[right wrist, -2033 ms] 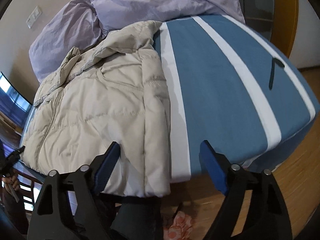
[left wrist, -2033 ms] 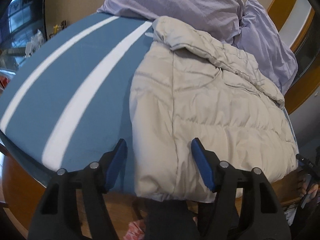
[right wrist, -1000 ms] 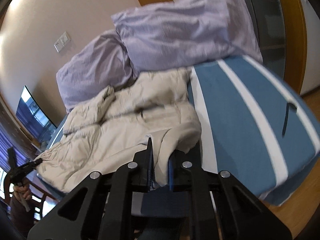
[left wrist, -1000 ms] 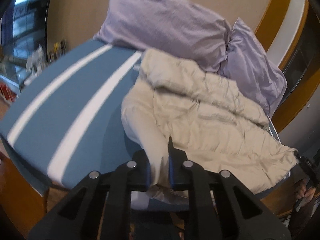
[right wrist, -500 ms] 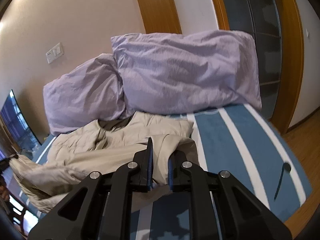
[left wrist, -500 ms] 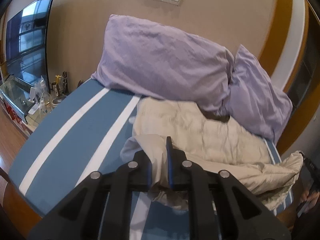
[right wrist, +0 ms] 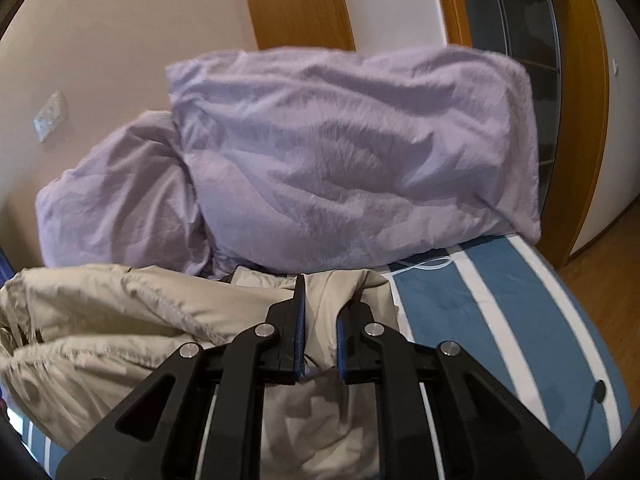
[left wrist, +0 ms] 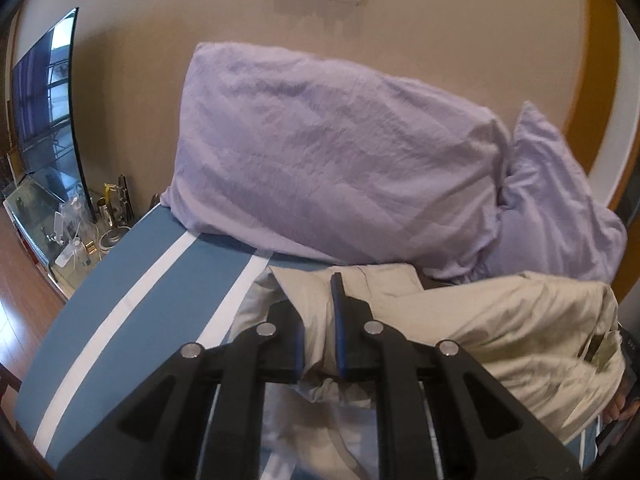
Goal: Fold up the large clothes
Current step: 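Lift the hem with both tools and fold it up onto the collar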
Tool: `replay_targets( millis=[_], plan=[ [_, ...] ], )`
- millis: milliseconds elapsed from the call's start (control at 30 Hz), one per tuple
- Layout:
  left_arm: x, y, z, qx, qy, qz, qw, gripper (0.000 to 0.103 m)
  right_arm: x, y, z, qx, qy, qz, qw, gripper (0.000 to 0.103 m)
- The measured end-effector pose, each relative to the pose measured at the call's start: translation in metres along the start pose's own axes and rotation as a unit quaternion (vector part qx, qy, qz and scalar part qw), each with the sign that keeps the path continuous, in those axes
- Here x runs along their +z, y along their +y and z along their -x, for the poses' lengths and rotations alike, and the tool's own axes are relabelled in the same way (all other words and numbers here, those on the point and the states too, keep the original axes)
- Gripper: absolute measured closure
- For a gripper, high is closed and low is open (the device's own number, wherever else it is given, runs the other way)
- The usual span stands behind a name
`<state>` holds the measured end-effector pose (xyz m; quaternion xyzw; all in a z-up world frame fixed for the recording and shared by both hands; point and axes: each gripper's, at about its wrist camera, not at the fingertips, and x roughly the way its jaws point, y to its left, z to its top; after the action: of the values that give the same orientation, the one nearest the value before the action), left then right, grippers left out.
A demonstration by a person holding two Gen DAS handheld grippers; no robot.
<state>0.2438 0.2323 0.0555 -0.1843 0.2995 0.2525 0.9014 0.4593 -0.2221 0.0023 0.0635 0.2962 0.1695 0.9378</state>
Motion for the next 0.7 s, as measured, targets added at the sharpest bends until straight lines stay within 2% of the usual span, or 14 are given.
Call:
replay_targets(
  millis=[333,567,633,700],
  plan=[
    [-0.001,-0.012,-0.107,0.042,0.039,0.003,0.9983,0.09,-0.004,-0.004,-0.109,-0.026,0.058,-0.036,0.997,0.09],
    [-0.013,-0.004,-0.151,0.056,0.055,0.032,0.9964,0.085,-0.011,-0.011,-0.14,-0.031,0.083,-0.058,0.994,0.088],
    [-0.014,-0.004,-0.156,0.061,0.05,0.034,0.9963,0.083,-0.011,-0.013,-0.144,-0.028,0.094,-0.064,0.993,0.083],
    [-0.014,-0.006,-0.158,0.06,0.051,0.031,0.9964,0.073,-0.011,-0.015,-0.142,-0.022,0.1,-0.072,0.992,0.079]
  ],
)
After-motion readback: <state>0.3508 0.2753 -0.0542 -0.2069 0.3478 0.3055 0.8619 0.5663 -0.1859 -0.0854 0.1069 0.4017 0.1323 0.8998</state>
